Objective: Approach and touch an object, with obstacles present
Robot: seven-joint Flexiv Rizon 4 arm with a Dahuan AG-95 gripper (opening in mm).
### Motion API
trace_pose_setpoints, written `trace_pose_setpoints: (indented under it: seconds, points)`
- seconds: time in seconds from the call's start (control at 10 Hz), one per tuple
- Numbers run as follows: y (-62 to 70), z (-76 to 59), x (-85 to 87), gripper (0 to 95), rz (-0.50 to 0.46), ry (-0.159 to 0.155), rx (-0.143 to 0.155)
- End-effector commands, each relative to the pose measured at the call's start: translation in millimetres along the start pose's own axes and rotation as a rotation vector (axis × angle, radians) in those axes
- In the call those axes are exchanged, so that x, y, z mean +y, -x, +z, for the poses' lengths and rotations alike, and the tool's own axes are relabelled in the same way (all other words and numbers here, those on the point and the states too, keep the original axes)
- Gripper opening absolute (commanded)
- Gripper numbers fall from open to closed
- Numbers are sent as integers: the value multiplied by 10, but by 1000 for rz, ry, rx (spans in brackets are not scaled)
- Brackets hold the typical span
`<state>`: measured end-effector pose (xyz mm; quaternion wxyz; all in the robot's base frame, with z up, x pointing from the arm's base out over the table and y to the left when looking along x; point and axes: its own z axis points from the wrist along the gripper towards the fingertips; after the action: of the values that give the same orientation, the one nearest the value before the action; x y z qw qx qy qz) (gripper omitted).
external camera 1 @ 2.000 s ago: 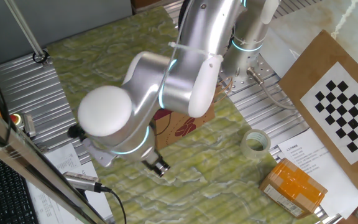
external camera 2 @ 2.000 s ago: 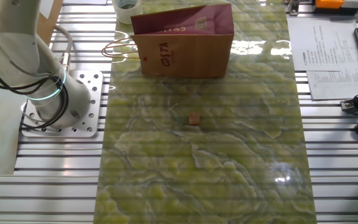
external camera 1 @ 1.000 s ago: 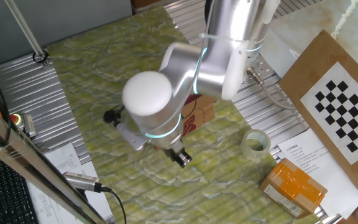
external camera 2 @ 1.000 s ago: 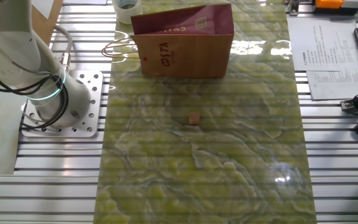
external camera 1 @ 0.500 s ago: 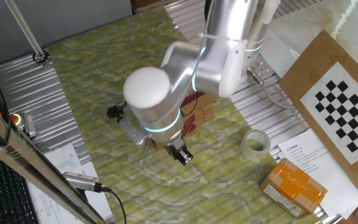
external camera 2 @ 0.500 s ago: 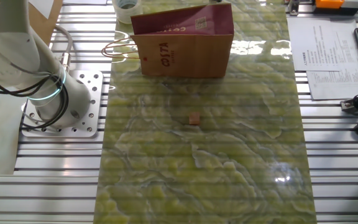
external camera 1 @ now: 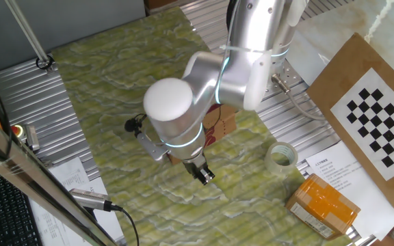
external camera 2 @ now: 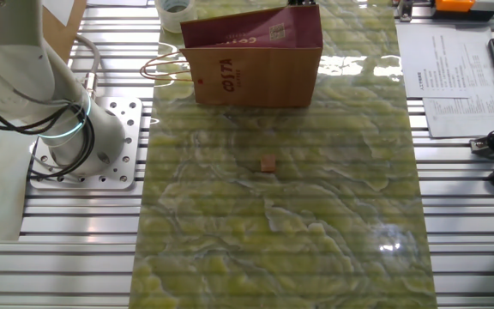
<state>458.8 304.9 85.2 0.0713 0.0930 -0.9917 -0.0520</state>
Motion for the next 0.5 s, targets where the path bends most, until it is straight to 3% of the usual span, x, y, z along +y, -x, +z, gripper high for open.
trace_pose_setpoints:
  seconds: [0.1, 0.2, 0.5]
  points:
    - [7, -4, 26, 0, 35, -31, -14]
    - [29, 7, 49, 0, 46, -46, -17]
    - [47, 47, 69, 0, 51, -50, -34]
